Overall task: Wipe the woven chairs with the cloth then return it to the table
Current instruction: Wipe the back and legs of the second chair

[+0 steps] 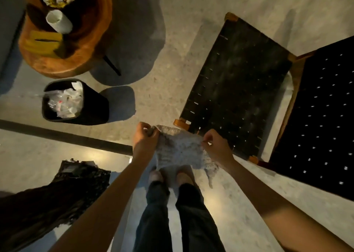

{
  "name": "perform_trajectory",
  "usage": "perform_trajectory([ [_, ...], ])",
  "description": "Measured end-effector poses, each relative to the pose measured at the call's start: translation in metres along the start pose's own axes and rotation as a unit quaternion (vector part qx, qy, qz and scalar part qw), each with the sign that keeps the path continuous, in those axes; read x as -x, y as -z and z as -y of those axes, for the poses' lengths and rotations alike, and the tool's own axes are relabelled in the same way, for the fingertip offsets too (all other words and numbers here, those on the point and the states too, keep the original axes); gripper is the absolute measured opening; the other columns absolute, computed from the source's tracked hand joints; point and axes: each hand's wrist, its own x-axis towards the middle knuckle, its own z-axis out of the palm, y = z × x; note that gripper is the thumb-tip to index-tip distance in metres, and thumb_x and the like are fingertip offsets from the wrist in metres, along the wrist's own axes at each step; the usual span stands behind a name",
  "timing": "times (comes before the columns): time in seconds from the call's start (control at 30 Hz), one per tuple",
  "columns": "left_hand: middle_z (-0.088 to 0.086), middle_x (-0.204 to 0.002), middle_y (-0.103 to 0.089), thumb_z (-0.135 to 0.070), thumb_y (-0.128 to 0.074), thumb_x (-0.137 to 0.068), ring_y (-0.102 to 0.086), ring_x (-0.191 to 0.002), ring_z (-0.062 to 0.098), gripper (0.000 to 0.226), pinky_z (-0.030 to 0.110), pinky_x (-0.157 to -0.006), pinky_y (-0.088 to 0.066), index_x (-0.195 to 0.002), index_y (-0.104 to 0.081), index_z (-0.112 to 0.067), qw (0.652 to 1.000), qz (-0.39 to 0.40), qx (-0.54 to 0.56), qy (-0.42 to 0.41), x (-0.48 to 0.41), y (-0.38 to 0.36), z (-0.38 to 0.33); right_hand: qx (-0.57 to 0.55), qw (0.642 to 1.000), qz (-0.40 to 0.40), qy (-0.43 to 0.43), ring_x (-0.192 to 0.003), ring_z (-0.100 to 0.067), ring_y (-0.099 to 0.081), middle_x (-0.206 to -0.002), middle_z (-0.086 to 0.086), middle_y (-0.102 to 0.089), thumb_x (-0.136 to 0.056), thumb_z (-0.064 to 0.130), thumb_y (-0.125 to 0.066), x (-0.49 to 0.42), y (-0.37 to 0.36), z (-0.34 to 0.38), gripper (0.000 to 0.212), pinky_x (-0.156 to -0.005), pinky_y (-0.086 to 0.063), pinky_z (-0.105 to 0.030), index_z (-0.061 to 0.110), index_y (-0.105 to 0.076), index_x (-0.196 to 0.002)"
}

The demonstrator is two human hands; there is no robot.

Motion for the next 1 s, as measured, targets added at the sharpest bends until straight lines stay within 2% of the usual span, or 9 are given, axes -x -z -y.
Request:
perform_trajectory([
  [0.1,0.009,-0.096,-0.057,-0.016,-0.062,-0.090,-0.055,-0.087,0.021,0.019,0.038,-0.078,-0.050,-0.097,-0.044,-0.015,1.000,0.006,-0.015,-0.001,-0.043,-0.020,0.011,0.001,1.000,-0.020,-0.006,-0.082,-0.011,-0.055,-0.088,-0.006,-0.060,-0.090,0.005,-0.061,-0.039,-0.014,-0.011,0.005,-0.065,-0.042,-0.008,0.005,-0.059,-0.094],
  [0.3,0.012,-0.100,-0.058,0.003,-0.051,-0.093,-0.059,-0.098,0.029,0.009,0.036,-0.083,-0.055,-0.094,-0.055,-0.004,0.987,0.102,0.116,-0.043,-0.118,-0.069,0.026,-0.009,0.986,-0.164,-0.007,-0.086,-0.008,-0.052,-0.100,-0.010,-0.061,-0.093,0.003,-0.053,-0.105,-0.047,-0.037,0.019,-0.081,-0.042,-0.015,0.005,-0.071,-0.099],
  [0.4,0.014,-0.124,-0.055,-0.005,-0.047,-0.097,-0.054,-0.114,0.024,0.024,0.029,-0.095,-0.049,-0.117,-0.058,0.000,0.966,0.226,0.095,-0.077,-0.139,-0.098,0.042,-0.063,0.977,-0.205,-0.023,-0.098,-0.013,-0.051,-0.121,-0.016,-0.053,-0.094,0.001,-0.053,-0.125,-0.069,-0.054,0.028,-0.081,-0.039,-0.003,0.003,-0.063,-0.119],
  [0.47,0.009,-0.136,-0.042,-0.018,-0.044,-0.100,-0.044,-0.124,0.020,0.035,0.033,-0.107,-0.039,-0.133,-0.049,-0.008,0.945,0.305,0.026,-0.114,-0.144,-0.118,0.060,-0.076,0.981,-0.174,-0.038,-0.117,-0.021,-0.047,-0.135,-0.015,-0.042,-0.093,0.002,-0.055,-0.133,-0.086,-0.064,0.040,-0.096,-0.035,-0.011,0.006,-0.052,-0.133],
  [0.53,0.005,-0.140,-0.029,-0.023,-0.044,-0.100,-0.037,-0.124,0.012,0.044,0.018,-0.108,-0.032,-0.141,-0.035,-0.012,0.926,0.341,0.004,-0.159,-0.142,-0.134,0.078,0.040,0.989,-0.140,-0.019,-0.128,-0.024,-0.029,-0.148,-0.012,-0.030,-0.095,0.015,-0.055,-0.137,-0.104,-0.077,0.052,-0.103,-0.021,-0.024,0.013,-0.038,-0.144],
  [0.6,0.004,-0.135,-0.025,-0.019,-0.046,-0.099,-0.033,-0.121,0.007,0.049,0.003,-0.101,-0.025,-0.142,-0.028,-0.007,0.921,0.314,-0.029,-0.229,-0.140,-0.146,0.092,0.156,0.979,-0.134,0.015,-0.118,-0.024,-0.026,-0.155,-0.011,-0.020,-0.095,0.030,-0.051,-0.139,-0.118,-0.088,0.061,-0.093,-0.020,-0.025,0.020,-0.025,-0.149],
  [0.73,-0.001,-0.114,-0.033,-0.021,-0.044,-0.099,-0.029,-0.105,0.005,0.036,0.015,-0.097,-0.026,-0.130,-0.040,-0.005,0.916,0.249,-0.075,-0.307,-0.148,-0.154,0.112,0.226,0.960,-0.158,0.041,-0.107,-0.028,-0.031,-0.154,-0.008,-0.027,-0.095,0.034,-0.053,-0.142,-0.127,-0.094,0.062,-0.086,-0.029,-0.028,0.025,-0.024,-0.149],
  [0.9,0.011,-0.130,-0.033,-0.027,-0.032,-0.103,-0.026,-0.122,0.020,0.035,0.023,-0.104,-0.018,-0.121,-0.055,-0.007,0.943,0.292,-0.097,-0.128,-0.166,-0.140,0.121,0.259,0.945,-0.157,0.123,-0.091,-0.035,-0.046,-0.141,-0.012,-0.047,-0.090,0.017,-0.063,-0.146,-0.130,-0.071,0.054,-0.077,-0.044,-0.037,0.017,-0.045,-0.141],
  [1.0,0.017,-0.135,-0.028,-0.021,-0.056,-0.094,-0.026,-0.129,0.025,0.036,0.020,-0.104,-0.023,-0.125,-0.050,-0.004,0.970,0.195,-0.098,-0.106,-0.163,-0.127,0.118,0.236,0.946,-0.176,0.138,-0.083,-0.036,-0.047,-0.133,-0.014,-0.055,-0.088,0.011,-0.065,-0.146,-0.130,-0.061,0.048,-0.076,-0.037,-0.030,0.012,-0.053,-0.134],
])
